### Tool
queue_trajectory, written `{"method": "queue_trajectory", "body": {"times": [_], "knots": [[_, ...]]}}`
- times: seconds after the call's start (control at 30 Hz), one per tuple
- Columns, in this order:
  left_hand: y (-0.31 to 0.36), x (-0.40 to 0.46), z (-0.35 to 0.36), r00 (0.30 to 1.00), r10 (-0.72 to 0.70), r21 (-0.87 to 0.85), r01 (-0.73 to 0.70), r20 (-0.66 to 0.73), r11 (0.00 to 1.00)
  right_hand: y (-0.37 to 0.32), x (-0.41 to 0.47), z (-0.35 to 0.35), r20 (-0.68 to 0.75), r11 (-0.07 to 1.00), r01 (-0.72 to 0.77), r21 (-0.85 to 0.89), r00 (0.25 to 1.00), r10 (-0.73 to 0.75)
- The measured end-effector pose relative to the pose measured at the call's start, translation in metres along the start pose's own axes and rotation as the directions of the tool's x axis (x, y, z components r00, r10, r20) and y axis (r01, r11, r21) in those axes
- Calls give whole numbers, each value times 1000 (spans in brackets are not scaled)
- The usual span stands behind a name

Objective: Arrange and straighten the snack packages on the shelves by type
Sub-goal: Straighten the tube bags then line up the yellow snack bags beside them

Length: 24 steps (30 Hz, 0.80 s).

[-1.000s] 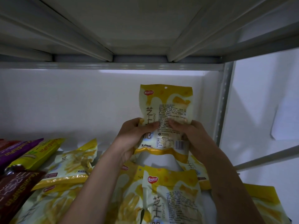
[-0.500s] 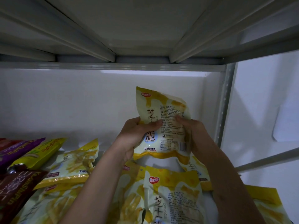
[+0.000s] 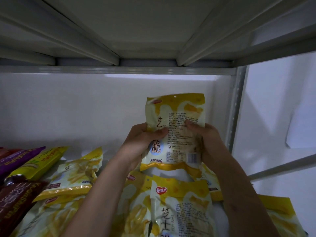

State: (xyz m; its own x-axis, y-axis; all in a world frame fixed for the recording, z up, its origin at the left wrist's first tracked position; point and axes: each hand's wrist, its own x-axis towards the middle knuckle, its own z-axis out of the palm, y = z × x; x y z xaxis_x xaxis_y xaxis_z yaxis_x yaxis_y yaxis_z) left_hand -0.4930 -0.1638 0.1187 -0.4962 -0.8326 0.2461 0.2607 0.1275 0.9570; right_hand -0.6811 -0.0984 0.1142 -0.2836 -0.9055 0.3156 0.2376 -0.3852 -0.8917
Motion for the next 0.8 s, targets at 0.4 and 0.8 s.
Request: {"method": "queue_trajectory", "body": {"times": [0.4, 0.8], "knots": [[-1, -1, 0, 1000, 8, -50, -9, -17, 999, 0, -2, 2, -9, 998, 58, -39, 998, -58], [1, -2, 2, 999, 17, -68, -20, -43, 997, 5, -1, 6, -65, 982, 120, -144, 989, -130]]}}
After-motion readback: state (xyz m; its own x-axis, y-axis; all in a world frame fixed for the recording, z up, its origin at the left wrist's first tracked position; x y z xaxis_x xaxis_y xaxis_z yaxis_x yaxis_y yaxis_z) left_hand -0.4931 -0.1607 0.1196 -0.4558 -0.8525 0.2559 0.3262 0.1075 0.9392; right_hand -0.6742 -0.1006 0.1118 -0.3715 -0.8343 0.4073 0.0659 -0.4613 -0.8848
